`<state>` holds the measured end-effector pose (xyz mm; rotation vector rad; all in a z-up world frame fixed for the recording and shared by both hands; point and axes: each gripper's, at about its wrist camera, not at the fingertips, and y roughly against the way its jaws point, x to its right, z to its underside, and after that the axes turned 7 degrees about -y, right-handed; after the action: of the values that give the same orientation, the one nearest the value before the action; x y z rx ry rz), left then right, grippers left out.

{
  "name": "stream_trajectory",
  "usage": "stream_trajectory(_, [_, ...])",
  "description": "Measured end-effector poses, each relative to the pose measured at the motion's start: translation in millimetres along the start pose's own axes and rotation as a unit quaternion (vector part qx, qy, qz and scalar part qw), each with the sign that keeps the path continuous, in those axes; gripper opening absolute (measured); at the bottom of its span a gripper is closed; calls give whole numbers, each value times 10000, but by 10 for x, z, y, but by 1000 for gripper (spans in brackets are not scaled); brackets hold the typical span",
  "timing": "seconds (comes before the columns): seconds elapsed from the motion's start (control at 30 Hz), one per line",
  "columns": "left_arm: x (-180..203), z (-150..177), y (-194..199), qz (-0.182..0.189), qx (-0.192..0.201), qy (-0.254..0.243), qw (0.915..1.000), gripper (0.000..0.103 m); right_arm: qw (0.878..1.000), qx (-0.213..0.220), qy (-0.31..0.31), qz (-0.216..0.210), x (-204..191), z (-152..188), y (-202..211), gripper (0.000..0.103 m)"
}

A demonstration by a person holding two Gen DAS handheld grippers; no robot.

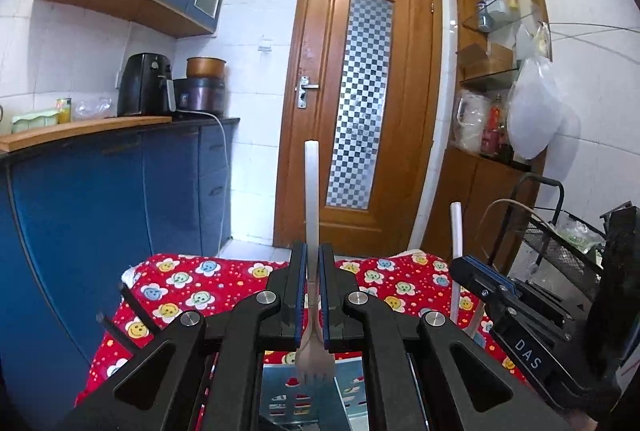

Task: Organize utensils
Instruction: 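Open both grippers over the blue box to drop the held utensils, then move both grippers back down to the remaining utensils on the tablecloth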

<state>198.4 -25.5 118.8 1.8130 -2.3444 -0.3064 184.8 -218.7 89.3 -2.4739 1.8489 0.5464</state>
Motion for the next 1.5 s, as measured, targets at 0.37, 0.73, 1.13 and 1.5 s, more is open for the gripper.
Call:
stream_trajectory(0.37, [25, -14, 86, 176, -131, 3, 9998, 22, 9997, -47, -137, -211, -61, -50, 173, 22])
stream_trajectory(0.73, [118, -120, 506, 368, -269, -90, 9989, 22, 9993, -152, -287, -191, -123, -150, 614, 22])
stream_trajectory(1.13, [202, -40, 989, 509, -594, 29, 9969, 22, 9960, -761, -462, 3, -193, -27, 1043, 22])
stream_trajectory(1.5, [250, 284, 1272, 617, -1130, 182, 9915, 22, 9903, -1292, -490, 132, -196, 264, 1373, 22])
